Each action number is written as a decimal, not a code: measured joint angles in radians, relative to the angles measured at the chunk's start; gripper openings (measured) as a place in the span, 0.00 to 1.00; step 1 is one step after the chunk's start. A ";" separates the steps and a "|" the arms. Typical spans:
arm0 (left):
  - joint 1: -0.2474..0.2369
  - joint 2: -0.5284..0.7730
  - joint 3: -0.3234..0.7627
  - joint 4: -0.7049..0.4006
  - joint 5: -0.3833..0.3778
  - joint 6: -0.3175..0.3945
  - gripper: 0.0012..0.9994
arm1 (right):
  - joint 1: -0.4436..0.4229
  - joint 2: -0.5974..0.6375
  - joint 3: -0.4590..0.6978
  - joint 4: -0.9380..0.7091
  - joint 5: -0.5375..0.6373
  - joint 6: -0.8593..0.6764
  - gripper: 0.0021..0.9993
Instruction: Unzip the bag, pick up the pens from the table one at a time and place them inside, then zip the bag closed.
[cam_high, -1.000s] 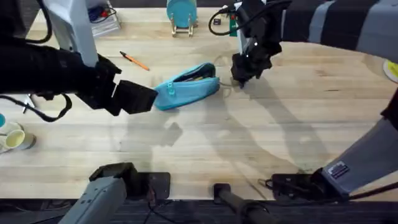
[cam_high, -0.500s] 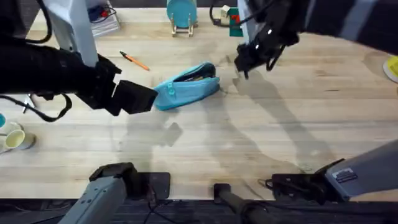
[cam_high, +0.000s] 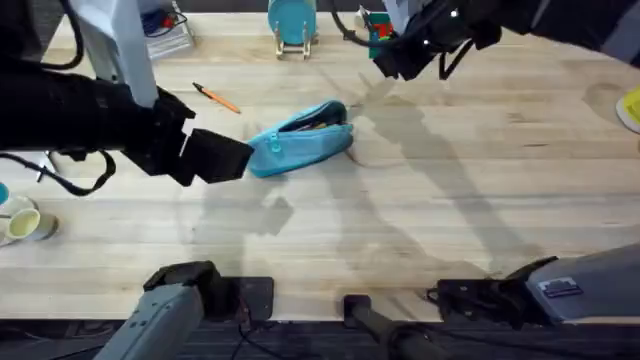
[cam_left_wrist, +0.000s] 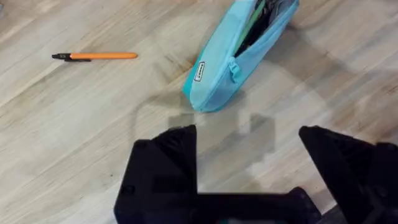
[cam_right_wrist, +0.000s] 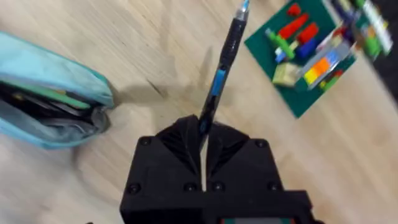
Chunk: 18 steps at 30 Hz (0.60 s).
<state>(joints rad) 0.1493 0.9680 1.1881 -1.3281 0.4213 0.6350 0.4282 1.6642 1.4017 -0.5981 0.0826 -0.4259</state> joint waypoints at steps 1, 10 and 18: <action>0.000 0.000 0.000 0.000 0.000 0.000 1.00 | 0.000 0.000 0.000 0.007 0.000 -0.033 0.03; 0.000 0.000 0.000 0.000 0.000 0.000 1.00 | 0.004 -0.004 0.000 -0.015 -0.116 -0.499 0.03; 0.000 0.000 0.000 0.000 0.000 0.000 1.00 | 0.003 -0.122 0.000 -0.120 -0.350 -0.773 0.03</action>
<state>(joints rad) 0.1493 0.9680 1.1881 -1.3281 0.4213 0.6350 0.4313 1.5425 1.4017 -0.7182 -0.2677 -1.1984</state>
